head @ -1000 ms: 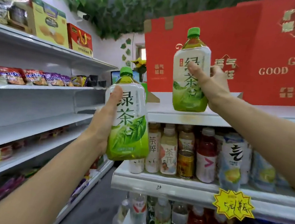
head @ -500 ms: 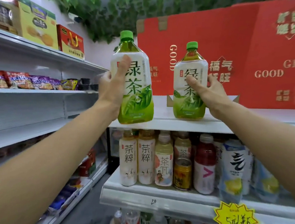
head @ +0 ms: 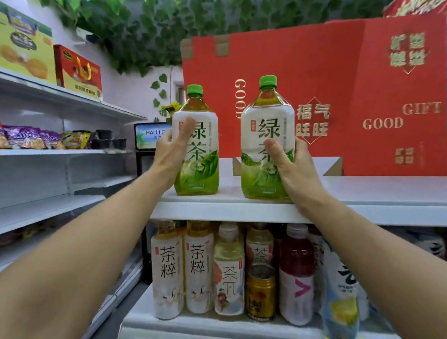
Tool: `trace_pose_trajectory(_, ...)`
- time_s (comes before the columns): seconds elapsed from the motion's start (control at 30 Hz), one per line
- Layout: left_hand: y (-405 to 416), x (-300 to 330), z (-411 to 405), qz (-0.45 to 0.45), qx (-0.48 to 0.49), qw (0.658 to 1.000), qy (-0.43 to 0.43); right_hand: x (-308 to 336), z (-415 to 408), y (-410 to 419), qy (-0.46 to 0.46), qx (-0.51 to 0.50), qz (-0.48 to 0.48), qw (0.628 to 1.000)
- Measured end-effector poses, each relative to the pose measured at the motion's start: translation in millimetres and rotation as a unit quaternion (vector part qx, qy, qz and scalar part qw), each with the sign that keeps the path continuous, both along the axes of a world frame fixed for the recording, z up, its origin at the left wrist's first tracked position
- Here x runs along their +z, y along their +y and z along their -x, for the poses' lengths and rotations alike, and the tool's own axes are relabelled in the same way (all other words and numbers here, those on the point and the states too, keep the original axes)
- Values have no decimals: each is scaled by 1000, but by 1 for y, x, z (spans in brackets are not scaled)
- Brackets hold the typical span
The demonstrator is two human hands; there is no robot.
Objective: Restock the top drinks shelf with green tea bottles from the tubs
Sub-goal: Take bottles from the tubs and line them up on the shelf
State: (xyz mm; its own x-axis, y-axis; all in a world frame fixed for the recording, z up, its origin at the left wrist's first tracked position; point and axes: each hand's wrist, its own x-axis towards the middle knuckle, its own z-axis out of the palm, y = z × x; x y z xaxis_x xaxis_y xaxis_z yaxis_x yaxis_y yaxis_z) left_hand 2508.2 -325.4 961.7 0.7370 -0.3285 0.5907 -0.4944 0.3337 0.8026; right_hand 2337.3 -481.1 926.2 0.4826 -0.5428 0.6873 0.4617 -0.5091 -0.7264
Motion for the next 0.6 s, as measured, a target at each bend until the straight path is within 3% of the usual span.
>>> trace_pose_trajectory(0.1, 11, -3, -9, -80, -22, 996, -13, 0, 2, 1, -1, 0, 1, 1000)
trace_pose_trajectory(0.23, 25, -29, -15, -243, 54, 965, -85, -5, 5, 1, 18, -16, 27, 999)
trace_pose_trajectory(0.6, -16, -16, -45, -286, -2, 957, -55, -5, 8, 3, 30, -45, 52, 997)
